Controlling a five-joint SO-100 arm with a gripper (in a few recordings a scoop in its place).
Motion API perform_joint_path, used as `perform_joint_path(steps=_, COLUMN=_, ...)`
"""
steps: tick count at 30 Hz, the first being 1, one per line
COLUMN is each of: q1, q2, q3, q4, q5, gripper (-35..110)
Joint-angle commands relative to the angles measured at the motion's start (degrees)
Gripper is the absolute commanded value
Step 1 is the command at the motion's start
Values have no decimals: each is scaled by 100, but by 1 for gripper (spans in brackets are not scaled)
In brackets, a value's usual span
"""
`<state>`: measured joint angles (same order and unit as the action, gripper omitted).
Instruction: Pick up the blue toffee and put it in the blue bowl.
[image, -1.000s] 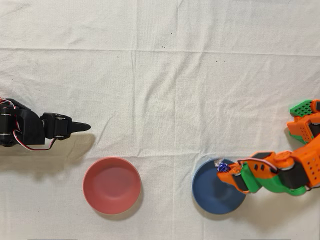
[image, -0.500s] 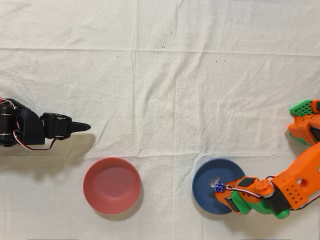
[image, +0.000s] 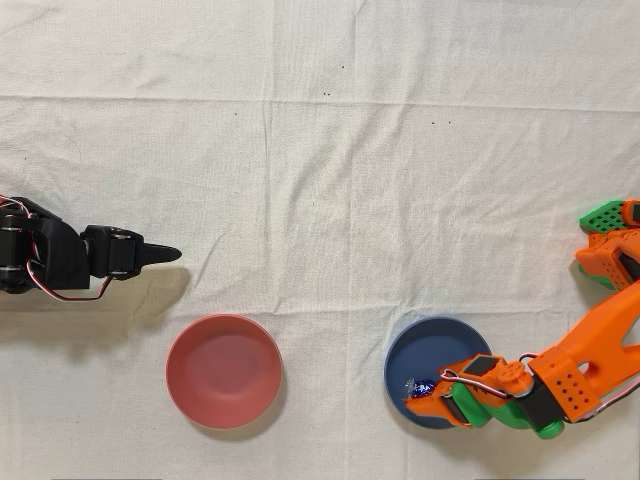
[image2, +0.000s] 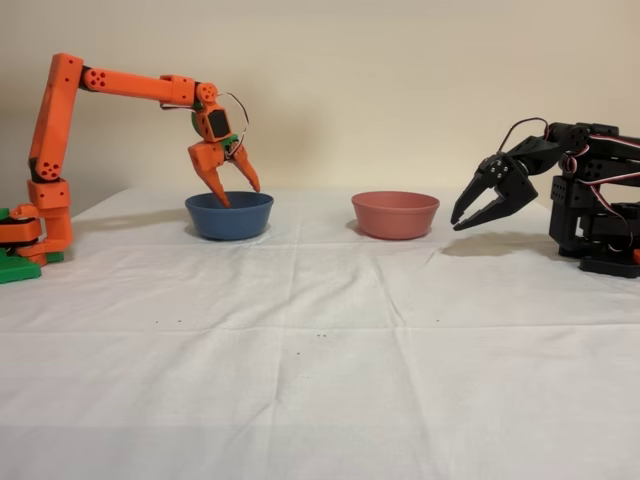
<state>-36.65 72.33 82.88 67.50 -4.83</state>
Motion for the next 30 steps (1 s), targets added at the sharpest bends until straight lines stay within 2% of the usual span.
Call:
perform_joint_path(steps=1, q1=70, q2=606, q3=-176, q4=141, q5=-167, gripper=50)
perform_joint_path(steps=8, q1=308, q2=1222, q3=114, q4=387, q5=-431, gripper=49)
perform_joint_path(steps=10, q1=378, q2=1459, q3=299, q4=396, q5=-519, gripper=41)
perform_joint_path(steps=14, q1=589, q2=1934, q3=580, q4=369, q5=-492, gripper=13)
perform_joint_path(steps=16, q1=721, q2=2197, q3=668, q4=431, q5=-501, gripper=5)
perform_joint_path(steps=25, q1=1635, q2=3850, q3=1600, q4=457, q5=-325, gripper=6)
perform_joint_path(steps=30, q1=2329, q2=5071, q3=2804, q4=-132, q5=-281, gripper=3)
